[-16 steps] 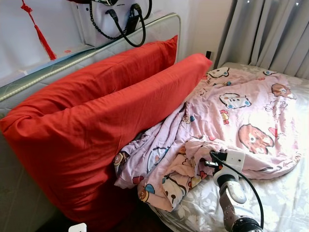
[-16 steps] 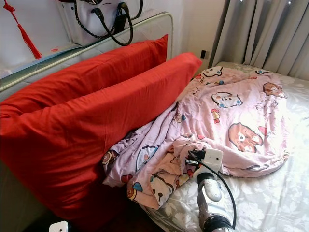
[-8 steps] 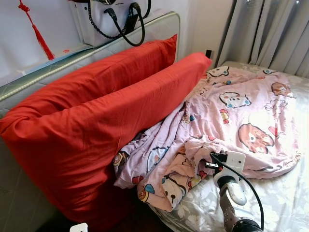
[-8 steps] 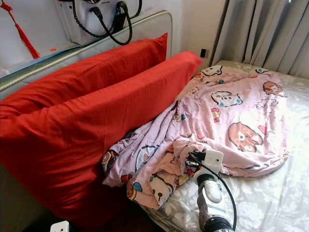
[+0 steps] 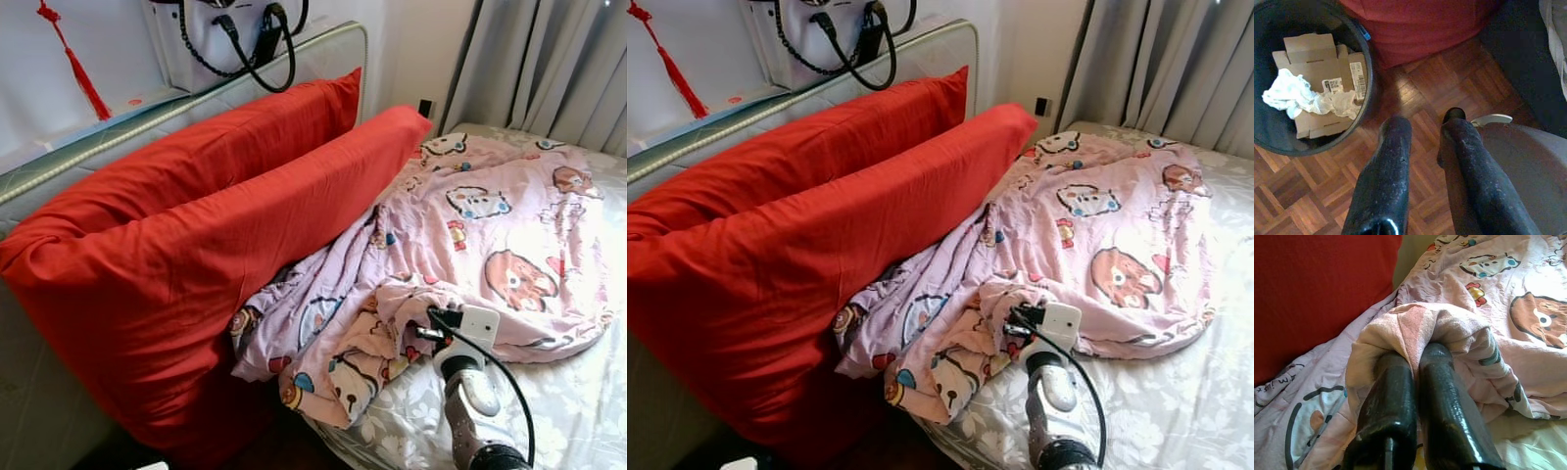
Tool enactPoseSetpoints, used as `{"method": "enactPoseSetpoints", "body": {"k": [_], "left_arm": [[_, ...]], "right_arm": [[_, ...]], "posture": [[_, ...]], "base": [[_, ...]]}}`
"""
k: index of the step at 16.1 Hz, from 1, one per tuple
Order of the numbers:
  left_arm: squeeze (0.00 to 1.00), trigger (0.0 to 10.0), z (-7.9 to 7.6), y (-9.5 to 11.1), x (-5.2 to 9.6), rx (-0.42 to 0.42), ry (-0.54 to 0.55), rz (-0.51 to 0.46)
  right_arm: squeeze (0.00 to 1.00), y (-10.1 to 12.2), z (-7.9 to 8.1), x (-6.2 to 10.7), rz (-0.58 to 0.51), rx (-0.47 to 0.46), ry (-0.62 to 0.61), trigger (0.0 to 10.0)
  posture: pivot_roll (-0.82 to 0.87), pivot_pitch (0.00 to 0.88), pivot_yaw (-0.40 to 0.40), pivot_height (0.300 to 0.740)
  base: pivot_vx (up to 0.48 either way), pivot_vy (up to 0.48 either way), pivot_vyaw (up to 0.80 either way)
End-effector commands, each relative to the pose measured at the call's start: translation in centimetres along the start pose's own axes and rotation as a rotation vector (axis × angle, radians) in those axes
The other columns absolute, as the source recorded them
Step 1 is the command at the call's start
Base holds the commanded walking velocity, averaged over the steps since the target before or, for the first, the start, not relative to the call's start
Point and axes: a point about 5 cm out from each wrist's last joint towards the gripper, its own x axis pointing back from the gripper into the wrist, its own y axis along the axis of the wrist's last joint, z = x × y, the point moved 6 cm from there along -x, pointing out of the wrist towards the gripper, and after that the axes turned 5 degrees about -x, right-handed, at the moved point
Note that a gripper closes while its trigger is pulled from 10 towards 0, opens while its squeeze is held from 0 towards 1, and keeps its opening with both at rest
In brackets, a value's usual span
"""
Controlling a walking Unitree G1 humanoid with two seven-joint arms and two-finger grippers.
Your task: Clean up the room
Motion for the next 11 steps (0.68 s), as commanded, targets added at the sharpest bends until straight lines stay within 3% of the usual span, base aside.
{"method": "enactPoseSetpoints", "body": {"k": [1,11], "left_arm": [[0.0,10.0,0.16,-0.92,0.18,-0.016,-0.002,0.032],[0.0,10.0,-0.18,-1.0,0.15,-0.014,-0.008,0.038]], "right_arm": [[0.0,0.71,0.15,-0.09,-0.036,-0.014,0.002,10.0],[0.0,1.28,0.09,-0.1,-0.068,-0.019,0.002,10.0]], "posture": [[0.09,0.0,0.031,0.74],[0.09,0.0,0.028,0.74]], "base": [[0.0,0.0,0.0],[0.0,0.0,0.0]]}}
